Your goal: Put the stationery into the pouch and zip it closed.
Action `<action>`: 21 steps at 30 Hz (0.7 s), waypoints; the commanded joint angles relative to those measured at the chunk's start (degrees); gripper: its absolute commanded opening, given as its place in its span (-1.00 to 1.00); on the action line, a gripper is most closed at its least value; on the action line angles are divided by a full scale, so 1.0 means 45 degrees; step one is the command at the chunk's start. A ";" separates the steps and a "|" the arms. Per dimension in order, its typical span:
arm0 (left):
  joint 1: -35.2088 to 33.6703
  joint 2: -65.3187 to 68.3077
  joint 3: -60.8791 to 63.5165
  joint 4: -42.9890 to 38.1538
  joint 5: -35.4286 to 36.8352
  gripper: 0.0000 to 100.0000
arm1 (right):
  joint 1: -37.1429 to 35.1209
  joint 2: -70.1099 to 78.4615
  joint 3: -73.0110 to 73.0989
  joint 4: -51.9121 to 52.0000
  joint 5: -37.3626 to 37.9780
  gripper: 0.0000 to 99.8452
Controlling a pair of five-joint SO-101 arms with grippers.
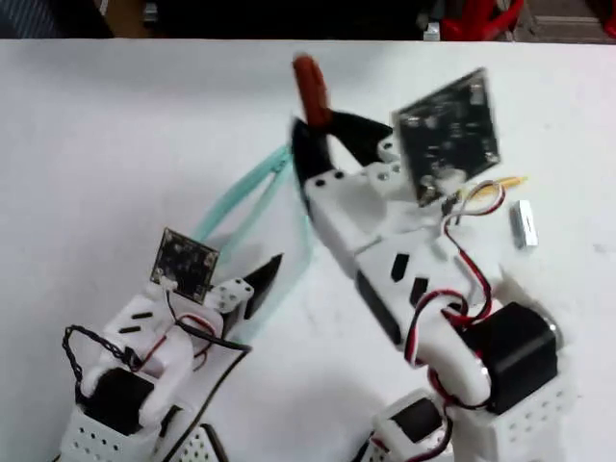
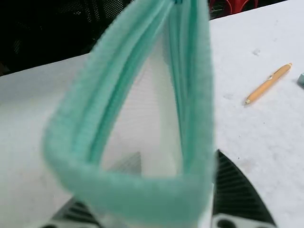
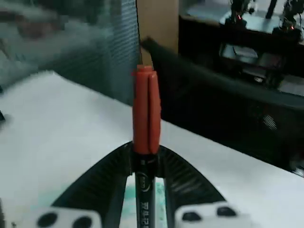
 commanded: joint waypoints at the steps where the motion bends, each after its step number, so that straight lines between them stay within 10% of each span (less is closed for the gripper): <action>1: -0.0088 -0.0088 -0.0352 0.0000 0.0117 -0.51 | -0.0752 0.0186 -0.0078 -0.1573 -0.1387 -0.96; 21: -0.0088 -0.0088 -0.0371 -0.0020 0.0059 -0.51 | -0.1299 0.3937 0.0918 -0.3292 -0.3380 -0.96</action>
